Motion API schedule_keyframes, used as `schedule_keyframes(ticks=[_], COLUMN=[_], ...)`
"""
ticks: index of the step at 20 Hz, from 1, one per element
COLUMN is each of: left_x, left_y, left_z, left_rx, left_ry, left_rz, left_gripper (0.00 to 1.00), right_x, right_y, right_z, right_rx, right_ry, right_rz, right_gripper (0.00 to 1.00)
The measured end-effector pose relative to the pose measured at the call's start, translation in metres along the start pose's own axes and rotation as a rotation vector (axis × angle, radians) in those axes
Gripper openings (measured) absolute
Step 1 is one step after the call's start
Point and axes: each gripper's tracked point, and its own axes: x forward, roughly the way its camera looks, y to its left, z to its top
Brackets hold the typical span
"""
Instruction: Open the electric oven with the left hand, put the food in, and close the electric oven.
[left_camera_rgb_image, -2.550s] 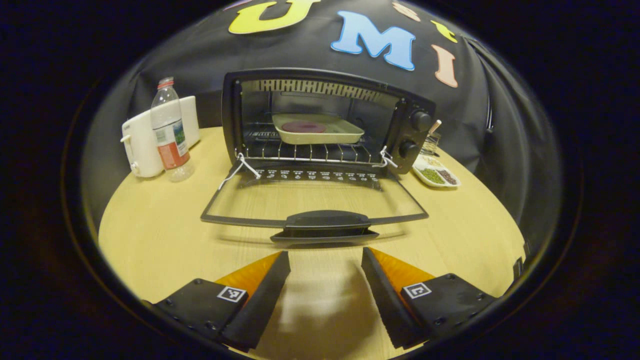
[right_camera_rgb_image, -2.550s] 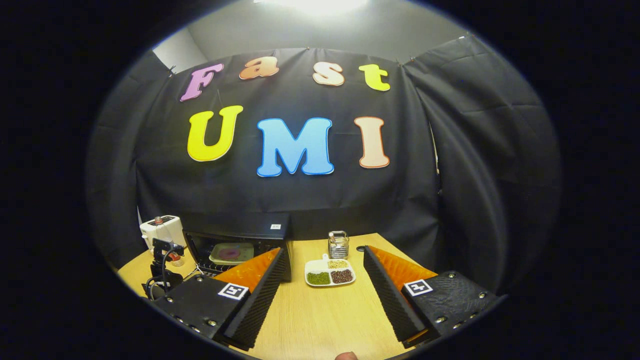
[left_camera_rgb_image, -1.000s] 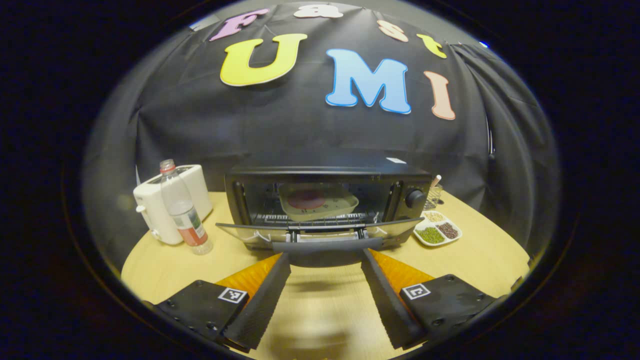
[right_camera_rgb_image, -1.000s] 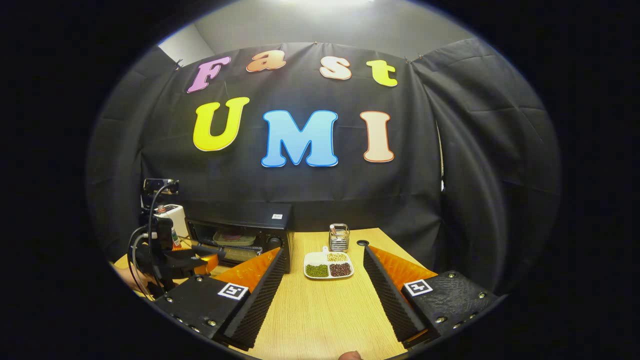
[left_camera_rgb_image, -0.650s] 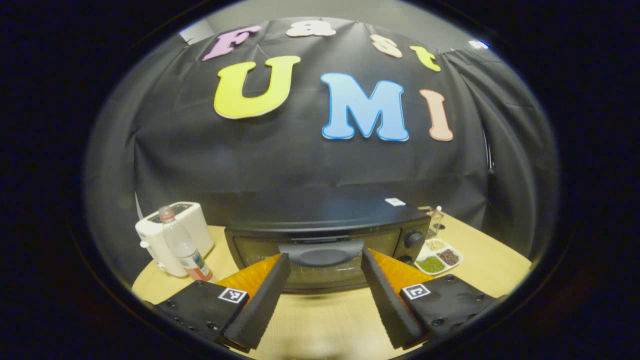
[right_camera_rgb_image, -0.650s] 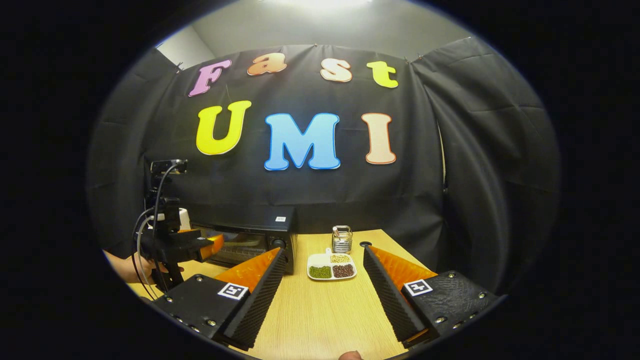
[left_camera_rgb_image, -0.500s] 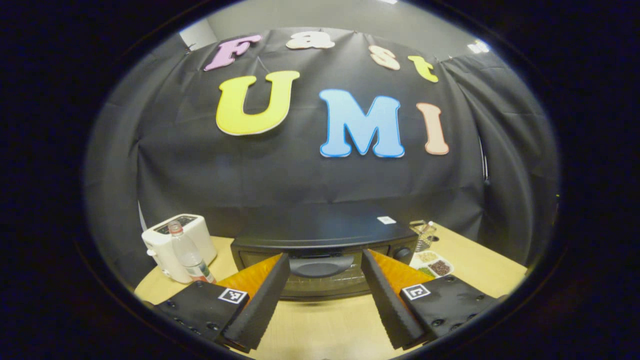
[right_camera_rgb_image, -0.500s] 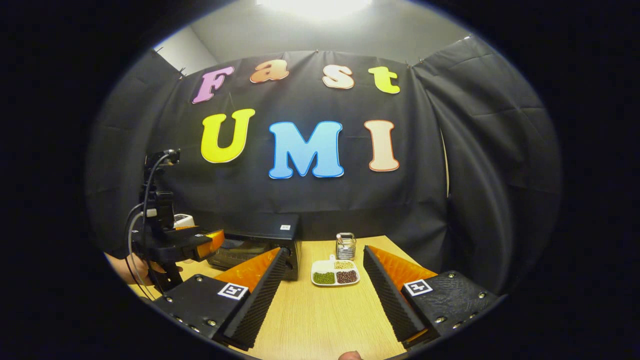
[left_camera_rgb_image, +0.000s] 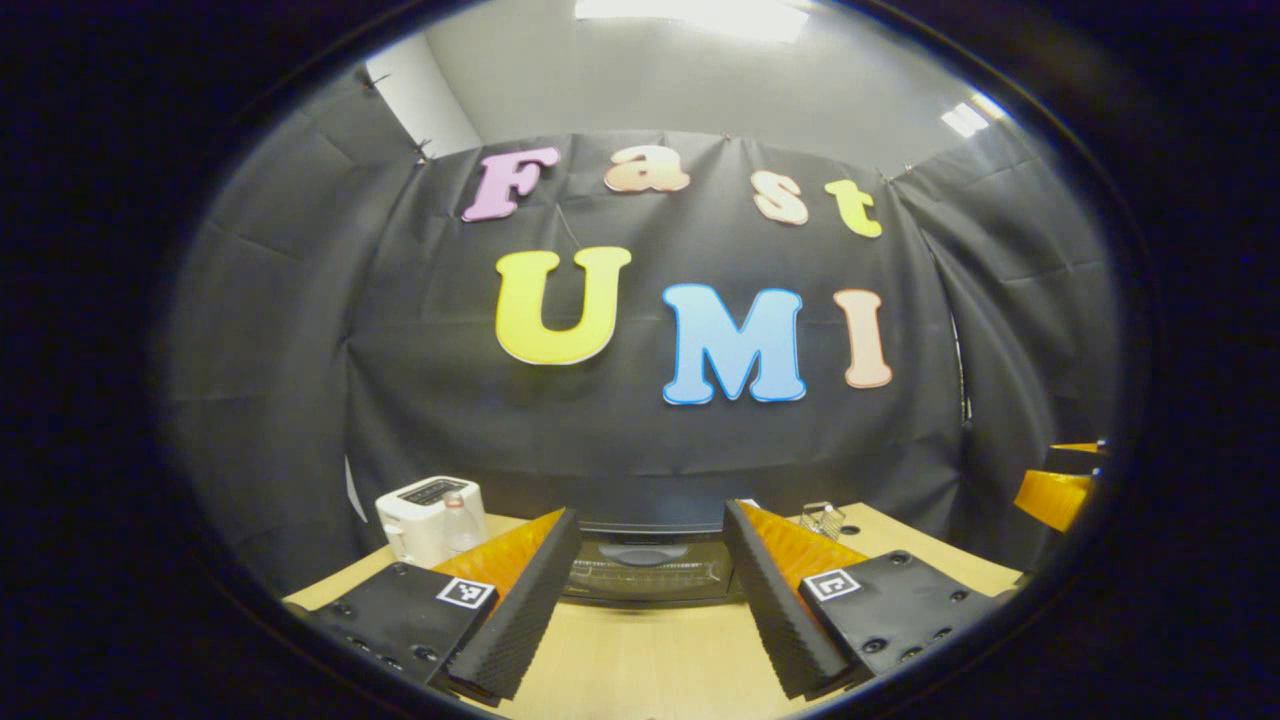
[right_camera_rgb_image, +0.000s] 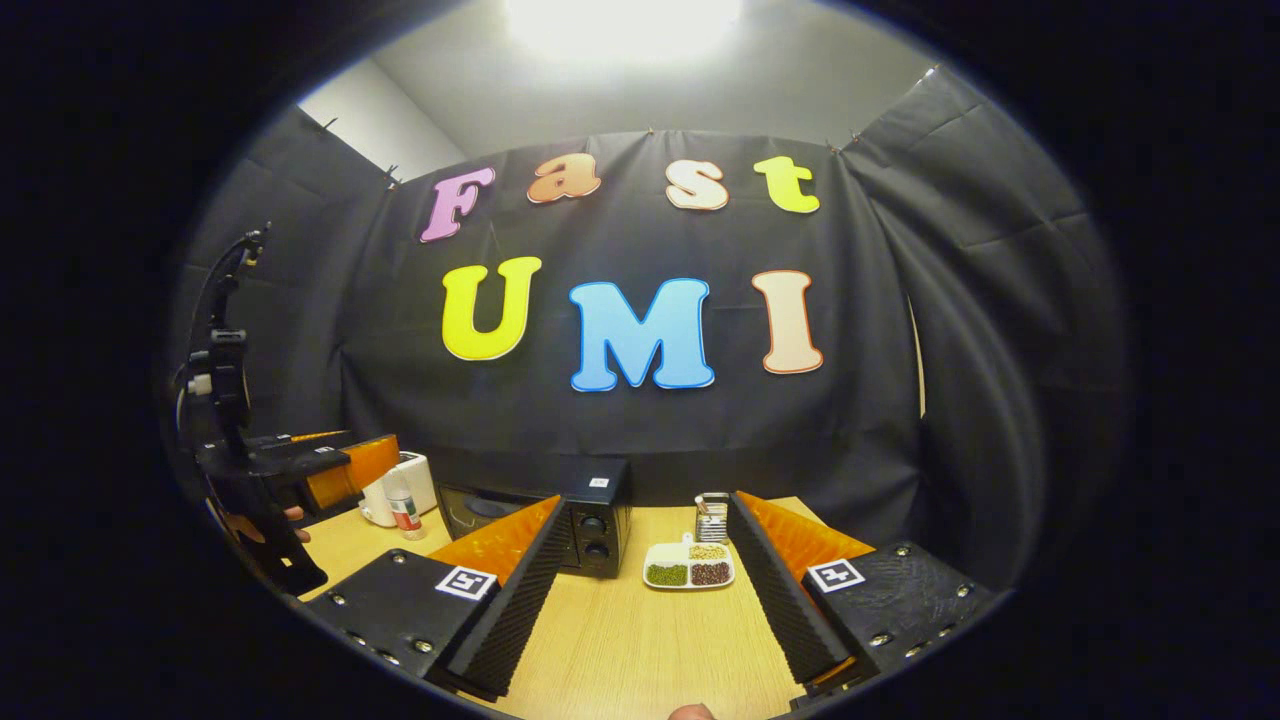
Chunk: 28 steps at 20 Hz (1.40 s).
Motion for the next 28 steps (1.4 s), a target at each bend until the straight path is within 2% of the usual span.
schedule_keyframes(ticks=[1, 2, 6, 7, 9, 13, 15, 18, 20, 24, 25, 26, 28], left_x=[-0.014, -0.024, -0.059, -0.064, -0.073, -0.091, -0.097, -0.101, -0.103, -0.103, -0.102, -0.103, -0.103], left_y=[0.004, 0.007, 0.025, 0.028, 0.034, 0.047, 0.053, 0.056, 0.059, 0.058, 0.058, 0.058, 0.055], left_z=[0.006, 0.011, 0.022, 0.022, 0.023, 0.029, 0.030, 0.031, 0.033, 0.036, 0.037, 0.036, 0.037], left_rx=[-0.002, 0.002, 0.006, 0.004, 0.007, 0.033, 0.033, 0.024, 0.027, 0.037, 0.039, 0.039, 0.029], left_ry=[-0.008, -0.014, -0.026, -0.024, -0.021, -0.042, -0.041, -0.047, -0.054, -0.060, -0.060, -0.058, -0.057], left_rz=[0.013, 0.024, 0.052, 0.051, 0.044, 0.029, 0.019, 0.011, 0.011, -0.001, -0.004, -0.006, -0.015], left_gripper=[0.90, 1.00, 1.00, 0.96, 1.00, 1.00, 1.00, 0.90, 1.00, 1.00, 0.96, 1.00, 1.00], right_x=[-0.003, -0.006, -0.016, -0.019, -0.026, -0.038, -0.042, -0.044, -0.045, -0.046, -0.046, -0.046, -0.047], right_y=[-0.002, -0.001, 0.010, 0.012, 0.018, 0.033, 0.040, 0.048, 0.052, 0.053, 0.053, 0.053, 0.053], right_z=[0.002, 0.006, 0.009, 0.010, 0.011, 0.016, 0.020, 0.020, 0.022, 0.024, 0.021, 0.021, 0.024], right_rx=[-0.001, 0.004, 0.014, 0.016, 0.027, 0.033, 0.030, 0.021, 0.021, 0.006, 0.007, 0.011, 0.011], right_ry=[-0.006, -0.018, -0.028, -0.034, -0.039, -0.063, -0.077, -0.082, -0.083, -0.084, -0.078, -0.075, -0.080], right_rz=[0.005, 0.008, 0.019, 0.016, 0.009, -0.008, -0.014, -0.019, -0.015, -0.020, -0.019, -0.017, -0.022], right_gripper=[0.97, 0.97, 0.97, 0.98, 0.97, 0.97, 0.97, 0.97, 0.97, 0.97, 0.97, 0.97, 0.97])
